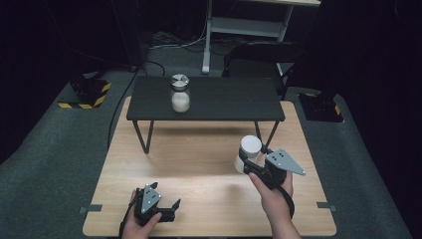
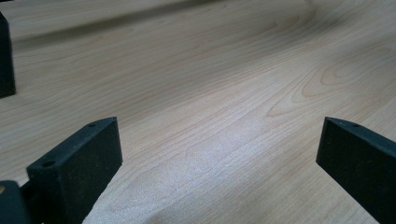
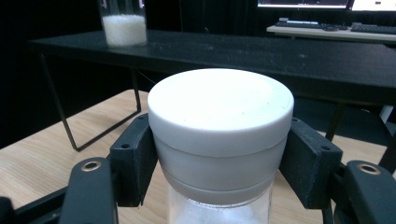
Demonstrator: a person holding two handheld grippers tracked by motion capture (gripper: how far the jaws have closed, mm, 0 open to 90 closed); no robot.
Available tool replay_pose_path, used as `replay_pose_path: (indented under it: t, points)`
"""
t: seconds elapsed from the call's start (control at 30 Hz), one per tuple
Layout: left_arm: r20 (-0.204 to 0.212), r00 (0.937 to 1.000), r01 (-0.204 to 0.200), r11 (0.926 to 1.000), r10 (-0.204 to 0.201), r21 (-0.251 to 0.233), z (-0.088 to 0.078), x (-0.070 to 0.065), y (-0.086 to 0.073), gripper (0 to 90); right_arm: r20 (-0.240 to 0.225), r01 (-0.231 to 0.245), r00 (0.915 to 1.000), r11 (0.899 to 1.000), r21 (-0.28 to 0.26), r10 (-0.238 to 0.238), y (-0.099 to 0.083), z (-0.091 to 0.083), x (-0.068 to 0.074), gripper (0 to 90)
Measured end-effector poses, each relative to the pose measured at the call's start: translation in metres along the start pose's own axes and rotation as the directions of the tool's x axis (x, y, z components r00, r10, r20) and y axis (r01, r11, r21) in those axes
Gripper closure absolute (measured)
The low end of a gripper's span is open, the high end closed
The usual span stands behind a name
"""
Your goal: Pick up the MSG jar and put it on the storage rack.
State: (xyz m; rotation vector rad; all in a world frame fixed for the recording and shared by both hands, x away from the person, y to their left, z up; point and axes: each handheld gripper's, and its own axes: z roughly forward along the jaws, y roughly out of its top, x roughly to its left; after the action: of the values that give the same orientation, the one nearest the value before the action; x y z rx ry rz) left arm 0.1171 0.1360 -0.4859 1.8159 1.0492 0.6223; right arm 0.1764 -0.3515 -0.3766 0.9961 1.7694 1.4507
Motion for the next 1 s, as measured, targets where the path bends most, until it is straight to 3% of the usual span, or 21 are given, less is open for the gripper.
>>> replay_pose_path:
  t: [1.0]
  points:
    - [0.006,1.0000,0.003,1.0000,-0.003,0.000,-0.001,0.001,-0.001,0.3,0.003,0.004,1.0000,0.998,-0.060,-0.004,0.067,0.006,0.002,33.6]
